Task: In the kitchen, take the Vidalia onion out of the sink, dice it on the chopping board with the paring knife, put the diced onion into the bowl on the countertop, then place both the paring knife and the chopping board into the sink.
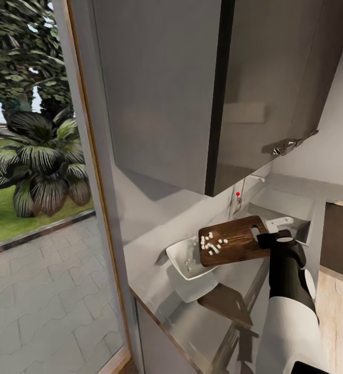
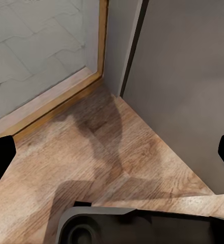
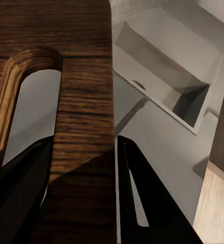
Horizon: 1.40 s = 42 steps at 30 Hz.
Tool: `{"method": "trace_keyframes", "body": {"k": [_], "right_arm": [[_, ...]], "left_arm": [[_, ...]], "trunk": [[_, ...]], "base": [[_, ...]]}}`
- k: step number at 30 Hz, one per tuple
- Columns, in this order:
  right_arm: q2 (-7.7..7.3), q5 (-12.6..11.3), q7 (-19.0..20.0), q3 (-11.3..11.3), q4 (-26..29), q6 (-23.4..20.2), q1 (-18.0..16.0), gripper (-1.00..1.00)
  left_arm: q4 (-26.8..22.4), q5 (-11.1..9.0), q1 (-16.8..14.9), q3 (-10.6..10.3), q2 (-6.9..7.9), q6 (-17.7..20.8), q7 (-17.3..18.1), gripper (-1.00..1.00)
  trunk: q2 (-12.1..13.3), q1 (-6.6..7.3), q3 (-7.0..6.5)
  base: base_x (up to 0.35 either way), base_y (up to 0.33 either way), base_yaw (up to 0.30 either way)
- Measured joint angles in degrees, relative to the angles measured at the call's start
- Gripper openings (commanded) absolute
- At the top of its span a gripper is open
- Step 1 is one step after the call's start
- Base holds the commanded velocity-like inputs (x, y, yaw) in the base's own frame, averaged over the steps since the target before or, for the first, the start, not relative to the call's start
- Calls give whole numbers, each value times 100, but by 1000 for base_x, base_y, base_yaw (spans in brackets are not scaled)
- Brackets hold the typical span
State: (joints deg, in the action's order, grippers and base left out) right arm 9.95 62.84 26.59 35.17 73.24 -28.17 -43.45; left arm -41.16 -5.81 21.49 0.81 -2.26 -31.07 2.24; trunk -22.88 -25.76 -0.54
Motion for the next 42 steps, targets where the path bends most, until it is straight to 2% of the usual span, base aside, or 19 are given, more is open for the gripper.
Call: {"method": "trace_keyframes", "body": {"k": [16, 19, 21, 23, 37, 42], "right_arm": [[0, 8, -38, -55, -64, 0, -1, -100], [0, -6, -38, -234, -65, -75, -1, -100], [0, 1, -79, -388, -64, -387, -1, -100], [0, 5, -168, -483, -63, -521, -2, -100], [0, -7, -232, -535, -63, -595, 0, -100], [0, -21, -245, -856, -63, -606, -1, -100]], "left_arm": [[-2, -3, 1, -3, -1, 0, -2, 100], [-1, -2, 1, -5, -2, 0, -2, 100], [-2, -2, 1, -7, -1, 0, -2, 100], [-3, -3, 1, -4, 0, 0, -2, 100], [-10, -2, 1, -8, 0, -2, 2, 100], [-12, -1, 1, -9, -1, -6, 3, 100]], "trunk": [[0, 0, 0], [0, 0, 0], [0, 0, 0], [0, 0, 0], [0, 0, 0], [0, 0, 0]], "base": [[0, 0, 0], [0, 0, 0], [0, 0, 0], [0, 0, 0], [0, 0, 0], [0, 0, 0]]}}
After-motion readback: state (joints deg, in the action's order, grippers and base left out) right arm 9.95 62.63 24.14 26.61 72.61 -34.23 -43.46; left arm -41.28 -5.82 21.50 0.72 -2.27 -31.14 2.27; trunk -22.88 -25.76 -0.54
